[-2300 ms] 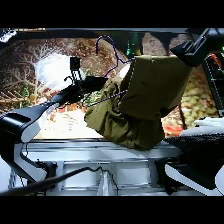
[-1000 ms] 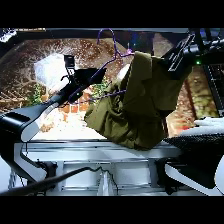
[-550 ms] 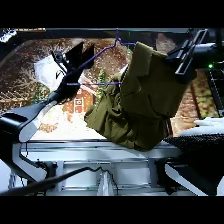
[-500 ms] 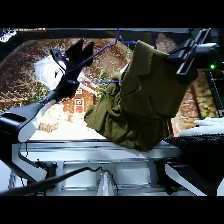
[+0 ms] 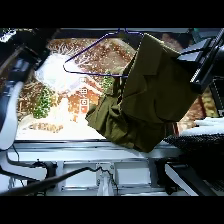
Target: Fold the clothes and pants, and hang the long-sleeved shirts on hangers.
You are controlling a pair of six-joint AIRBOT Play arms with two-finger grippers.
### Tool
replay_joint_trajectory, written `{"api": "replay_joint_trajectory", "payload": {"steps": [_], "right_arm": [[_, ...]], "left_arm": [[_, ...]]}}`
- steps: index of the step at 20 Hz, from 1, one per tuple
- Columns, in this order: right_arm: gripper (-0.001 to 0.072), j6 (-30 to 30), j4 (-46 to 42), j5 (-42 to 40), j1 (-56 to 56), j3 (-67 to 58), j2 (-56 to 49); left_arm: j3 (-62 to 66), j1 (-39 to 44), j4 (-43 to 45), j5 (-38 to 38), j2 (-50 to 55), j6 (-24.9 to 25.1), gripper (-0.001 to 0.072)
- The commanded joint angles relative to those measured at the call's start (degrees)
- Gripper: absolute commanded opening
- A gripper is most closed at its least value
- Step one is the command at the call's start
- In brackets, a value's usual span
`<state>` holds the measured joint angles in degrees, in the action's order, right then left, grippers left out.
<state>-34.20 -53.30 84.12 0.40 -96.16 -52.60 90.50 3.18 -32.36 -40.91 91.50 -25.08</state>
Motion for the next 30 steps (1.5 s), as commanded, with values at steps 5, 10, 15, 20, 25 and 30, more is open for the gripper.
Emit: {"api": "replay_joint_trajectory", "payload": {"steps": [5, 10, 15, 20, 25, 30], "right_arm": [[0.0030, -10.32, -2.03, -3.80, 0.00, 0.04, 0.81], [0.0030, -10.29, -2.58, -4.17, 0.00, 0.02, 0.83], [0.0031, -13.22, -2.38, -3.87, 0.00, 0.02, 0.83], [0.0031, -17.09, -2.38, -1.90, 0.00, 0.02, 0.83], [0.0031, -21.86, -2.38, -1.18, 0.00, 0.02, 0.81], [0.0031, -26.53, -2.40, -1.99, 0.00, 0.02, 0.81]], "left_arm": [[-8.85, -7.30, 107.30, 2.91, -17.79, -83.69, 0.0136], [-32.52, -2.29, 82.73, 0.28, -23.61, -70.29, 0.0622], [-43.36, 8.48, 38.88, -0.68, -16.11, -24.37, 0.0622], [-35.58, 11.26, 15.23, -16.92, -0.44, 0.02, 0.0625], [-27.93, 12.59, 15.15, -20.87, 6.91, 4.92, 0.0626], [-26.14, 17.38, 15.23, -23.69, 6.86, 10.80, 0.0621]]}}
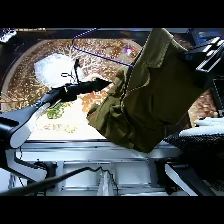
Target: Fold the clothes and pants, and hang the long-sleeved shirts on hangers.
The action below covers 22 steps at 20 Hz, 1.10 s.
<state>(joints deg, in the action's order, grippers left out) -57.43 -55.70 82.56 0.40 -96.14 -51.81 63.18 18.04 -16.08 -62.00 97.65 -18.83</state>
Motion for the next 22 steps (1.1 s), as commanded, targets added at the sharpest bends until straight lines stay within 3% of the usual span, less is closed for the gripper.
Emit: {"api": "replay_joint_trajectory", "payload": {"steps": [1, 8, 18, 22], "right_arm": [[0.0031, -3.67, 0.02, -0.85, 0.00, 0.00, 0.04], [0.0031, -3.65, -0.09, -1.49, 0.00, 0.00, 0.02], [0.0031, -3.67, -0.02, -1.29, 0.00, 0.00, 0.02], [0.0031, -3.67, -0.02, -1.14, 0.00, 0.00, 0.02]], "left_arm": [[1.18, 3.72, -1.11, -3.48, 0.72, 4.90, 0.0621], [1.18, 5.73, -1.09, -14.99, 0.72, 4.94, 0.0622], [1.18, 7.82, -3.08, -3.91, 0.74, 4.72, 0.0621], [1.20, 7.91, -8.90, -3.54, 0.72, 4.79, 0.0621]]}}
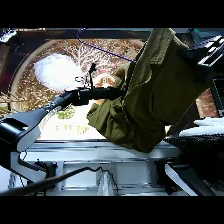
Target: Fold the clothes and pants, and hang the long-sleeved shirts on hangers.
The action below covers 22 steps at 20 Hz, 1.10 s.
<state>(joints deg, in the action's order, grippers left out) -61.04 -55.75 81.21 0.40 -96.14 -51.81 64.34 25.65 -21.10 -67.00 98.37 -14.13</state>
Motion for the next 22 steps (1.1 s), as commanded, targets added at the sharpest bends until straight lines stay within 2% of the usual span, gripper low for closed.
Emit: {"api": "replay_joint_trajectory", "payload": {"steps": [1, 3, 4, 6, 8, 10, 11, 17, 22], "right_arm": [[0.0031, -0.07, 0.04, 0.22, 0.00, 0.00, 0.02], [0.0031, -0.07, 0.20, 0.20, 0.00, 0.00, 0.02], [0.0031, -0.07, 0.48, 0.20, 0.00, 0.00, 0.02], [0.0031, -0.46, 0.70, 0.24, 0.00, 0.00, 0.04], [0.0030, -0.94, 0.68, 0.26, 0.00, 0.00, 0.04], [0.0030, -1.09, 0.70, 0.31, 0.00, 0.00, 0.04], [0.0030, -1.09, 0.70, 0.44, 0.00, 0.00, 0.07], [0.0030, -1.11, 1.92, 3.21, 0.00, 0.00, 0.15], [0.0030, 0.74, 1.66, 2.62, 0.00, 0.00, 0.09]], "left_arm": [[0.04, 0.59, -5.77, 1.77, 0.02, 0.39, 0.0622], [0.04, 1.84, -9.40, 3.06, 0.02, 2.75, 0.0603], [0.07, 2.67, -10.43, 4.52, 0.04, 3.96, 0.0544], [0.13, 4.35, -11.56, 7.04, 0.22, 4.79, 0.0513], [0.13, 5.57, -13.40, 7.04, 0.72, 5.11, 0.0439], [0.11, 5.84, -15.82, 7.50, 0.90, 5.64, 0.0045], [0.11, 5.40, -16.87, 7.74, 0.87, 5.62, 0.0016], [0.13, -4.37, -18.88, 8.83, 0.74, 5.33, 0.0014], [1.38, -13.16, -19.67, 3.98, 0.70, 5.38, 0.0014]]}}
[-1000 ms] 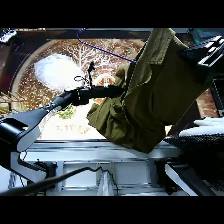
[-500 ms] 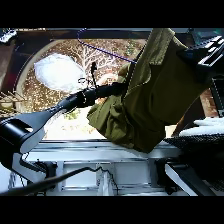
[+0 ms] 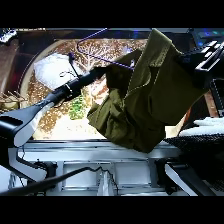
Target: Fold the clothes and pants, and hang the long-sleeved shirts on hangers.
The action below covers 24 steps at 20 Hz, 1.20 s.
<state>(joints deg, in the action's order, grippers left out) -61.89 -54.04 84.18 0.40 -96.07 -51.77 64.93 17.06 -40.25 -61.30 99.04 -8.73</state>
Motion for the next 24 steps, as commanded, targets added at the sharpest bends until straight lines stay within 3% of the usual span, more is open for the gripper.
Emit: {"api": "replay_joint_trajectory", "payload": {"steps": [1, 5, 8, 11, 15, 20, 24], "right_arm": [[0.0030, 2.43, 0.00, -1.03, 0.00, -0.07, 0.07], [0.0030, 7.80, -0.39, -3.17, 0.00, -0.13, 0.07], [0.0030, 13.25, -2.64, -4.31, 0.00, -2.08, 0.04], [0.0030, 17.66, -4.96, -5.70, 0.00, -5.55, 0.04], [0.0028, 19.34, -5.05, -5.29, 0.00, -10.08, 0.04], [0.0028, 18.86, -5.11, -0.17, 0.00, -13.09, 0.09], [0.0028, 18.86, -5.07, 0.92, 0.00, -13.07, -0.07]], "left_arm": [[1.79, -5.70, -0.52, -3.23, 0.02, -0.02, 0.0014], [9.60, -7.74, 2.71, -4.20, 0.04, -0.07, 0.0013], [16.33, -9.18, 12.33, 0.11, 0.04, -0.98, 0.0013], [19.02, -9.94, 14.27, 4.13, 0.04, -1.11, 0.0013], [19.39, -9.94, 15.02, 6.45, 0.11, -0.50, 0.0012], [19.39, -10.21, 14.97, 6.88, 0.09, 6.49, 0.0012], [19.39, -11.52, 14.99, 8.20, 0.11, 7.67, 0.0011]]}}
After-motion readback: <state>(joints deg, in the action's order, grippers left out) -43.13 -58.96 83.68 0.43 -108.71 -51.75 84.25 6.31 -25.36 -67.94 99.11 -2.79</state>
